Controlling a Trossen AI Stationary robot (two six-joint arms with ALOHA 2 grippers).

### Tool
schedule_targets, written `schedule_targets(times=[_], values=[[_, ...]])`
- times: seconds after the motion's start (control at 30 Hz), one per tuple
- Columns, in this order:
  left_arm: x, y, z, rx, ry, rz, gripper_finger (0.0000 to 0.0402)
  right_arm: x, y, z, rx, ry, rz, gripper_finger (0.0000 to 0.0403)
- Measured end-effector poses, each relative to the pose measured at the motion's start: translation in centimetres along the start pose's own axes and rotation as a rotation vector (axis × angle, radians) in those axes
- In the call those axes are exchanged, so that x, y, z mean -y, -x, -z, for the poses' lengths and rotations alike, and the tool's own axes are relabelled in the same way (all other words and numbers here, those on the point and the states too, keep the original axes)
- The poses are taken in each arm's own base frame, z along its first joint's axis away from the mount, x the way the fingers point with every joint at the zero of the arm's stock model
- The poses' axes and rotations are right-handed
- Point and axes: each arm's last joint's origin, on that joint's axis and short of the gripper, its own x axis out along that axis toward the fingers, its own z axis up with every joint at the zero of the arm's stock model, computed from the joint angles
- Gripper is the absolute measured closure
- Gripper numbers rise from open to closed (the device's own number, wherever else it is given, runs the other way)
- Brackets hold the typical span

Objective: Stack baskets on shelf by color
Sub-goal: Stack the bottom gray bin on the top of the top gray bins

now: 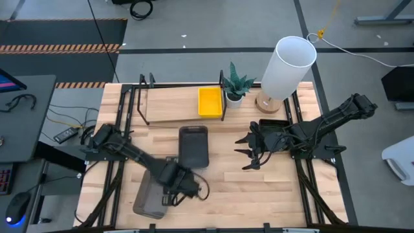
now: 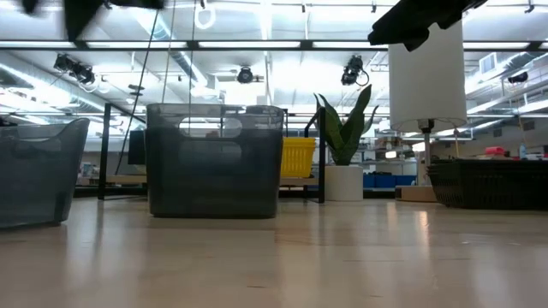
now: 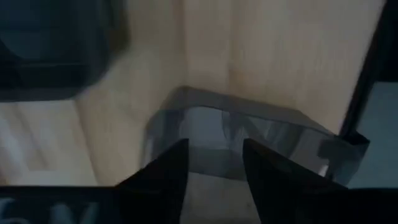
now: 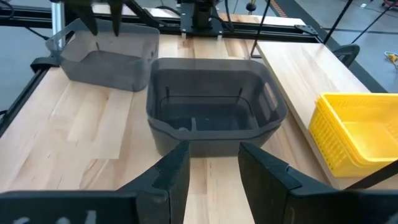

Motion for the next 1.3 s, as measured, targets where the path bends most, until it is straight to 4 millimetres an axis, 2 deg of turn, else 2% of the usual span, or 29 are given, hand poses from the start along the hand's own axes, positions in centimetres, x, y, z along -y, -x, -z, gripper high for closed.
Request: schedule_targets(times=[0.23, 0.4, 0.57, 0.77, 0.97, 1.07, 1.3], values=[[5.3, -0.2, 2.5, 0.049, 0.063, 0.058, 0.0276, -0.6, 0.2, 0.1, 0.003, 0.011, -0.025, 0.0261], [8.7, -0.4, 4.6, 0.085, 0.161, 0.107, 0.0277, -0.6, 0.3, 0.1, 0.003, 0.001, -0.022, 0.0261], [11.4, -0.9, 7.1, 0.108, 0.232, 0.071, 0.0242, -0.6, 0.3, 0.1, 0.003, -0.013, -0.022, 0.0261], [14.0, -2.5, 9.3, 0.118, 0.155, 0.023, 0.0192, -0.6, 0.3, 0.1, 0.002, -0.036, -0.021, 0.0261], [14.8, -5.2, 9.1, 0.071, 0.093, -0.059, 0.0186, -0.7, 0.1, 0.6, -0.006, -0.054, -0.022, 0.0261], [14.8, -6.8, 8.7, 0.026, 0.055, -0.123, 0.0195, -0.7, 0.1, 0.7, 0.002, -0.060, -0.024, 0.0261], [14.9, -9.0, 7.9, -0.026, -0.003, -0.162, 0.0226, -0.9, 0.2, 0.7, 0.010, -0.067, -0.036, 0.0261]])
